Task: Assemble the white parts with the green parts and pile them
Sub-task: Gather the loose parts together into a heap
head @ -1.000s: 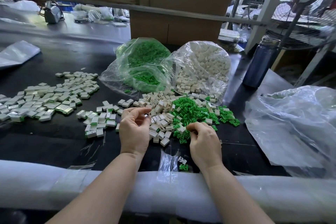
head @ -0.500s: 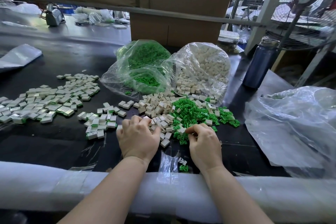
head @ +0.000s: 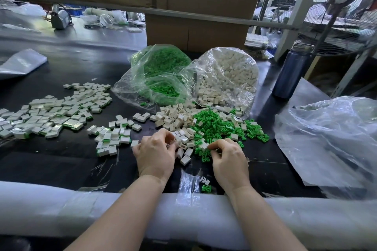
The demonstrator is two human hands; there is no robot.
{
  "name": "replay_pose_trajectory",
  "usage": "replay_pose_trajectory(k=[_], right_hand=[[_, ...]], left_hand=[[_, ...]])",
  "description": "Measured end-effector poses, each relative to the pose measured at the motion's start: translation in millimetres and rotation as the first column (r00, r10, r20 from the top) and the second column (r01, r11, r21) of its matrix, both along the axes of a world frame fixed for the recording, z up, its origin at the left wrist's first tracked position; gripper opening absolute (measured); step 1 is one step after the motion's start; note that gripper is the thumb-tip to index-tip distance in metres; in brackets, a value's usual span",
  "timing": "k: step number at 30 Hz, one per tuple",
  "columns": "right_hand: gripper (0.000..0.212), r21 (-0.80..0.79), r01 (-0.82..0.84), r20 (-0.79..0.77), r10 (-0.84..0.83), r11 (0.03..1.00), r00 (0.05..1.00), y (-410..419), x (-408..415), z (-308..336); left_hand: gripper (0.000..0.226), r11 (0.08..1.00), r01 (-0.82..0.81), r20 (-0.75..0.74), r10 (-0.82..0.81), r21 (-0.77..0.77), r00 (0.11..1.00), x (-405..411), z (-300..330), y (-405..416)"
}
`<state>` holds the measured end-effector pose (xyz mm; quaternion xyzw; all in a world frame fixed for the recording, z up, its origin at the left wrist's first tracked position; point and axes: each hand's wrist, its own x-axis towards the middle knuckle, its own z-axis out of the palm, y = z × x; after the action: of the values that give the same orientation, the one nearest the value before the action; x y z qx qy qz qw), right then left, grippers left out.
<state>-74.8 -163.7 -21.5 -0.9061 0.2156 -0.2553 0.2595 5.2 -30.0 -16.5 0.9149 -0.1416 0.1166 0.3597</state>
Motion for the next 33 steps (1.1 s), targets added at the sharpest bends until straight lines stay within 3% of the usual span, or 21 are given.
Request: replay_pose_trajectory(k=[4, 10, 24, 28, 33], right_hand=[[0.016, -0.001, 0.007, 0.009, -0.007, 1.0, 1.0, 0.0, 0.5, -0.2], [0.016, 0.007, 0.014, 0.014, -0.014, 1.0, 1.0, 0.1, 0.1, -0.2], [0.017, 0.023, 0.008, 0.007, -0.008, 1.0, 1.0, 0.0, -0.1, -0.3], [0.016, 0.022, 0.005, 0.007, -0.005, 1.0, 1.0, 0.4, -0.2, -0.1], [0.015, 0.026, 0.005, 0.006, -0.005, 1.0, 1.0, 0.3, -0.4, -0.3]], left_hand=[[0.011, 0.978, -0.115, 0.03, 0.122, -0.176, 0.992, 1.5, 2.6, 2.5], [0.023, 0.885, -0.316, -0.123, 0.291, -0.342, 0.949, 13.0, 3.3, 10.4], [0.031, 0.806, -0.415, -0.378, 0.259, -0.423, 0.889, 33.5, 0.1, 19.5], [0.014, 0.895, -0.295, -0.297, 0.196, -0.336, 0.935, 30.8, -2.3, 21.4], [0.026, 0.974, -0.217, -0.277, 0.194, -0.056, 0.941, 25.2, 1.9, 17.0]])
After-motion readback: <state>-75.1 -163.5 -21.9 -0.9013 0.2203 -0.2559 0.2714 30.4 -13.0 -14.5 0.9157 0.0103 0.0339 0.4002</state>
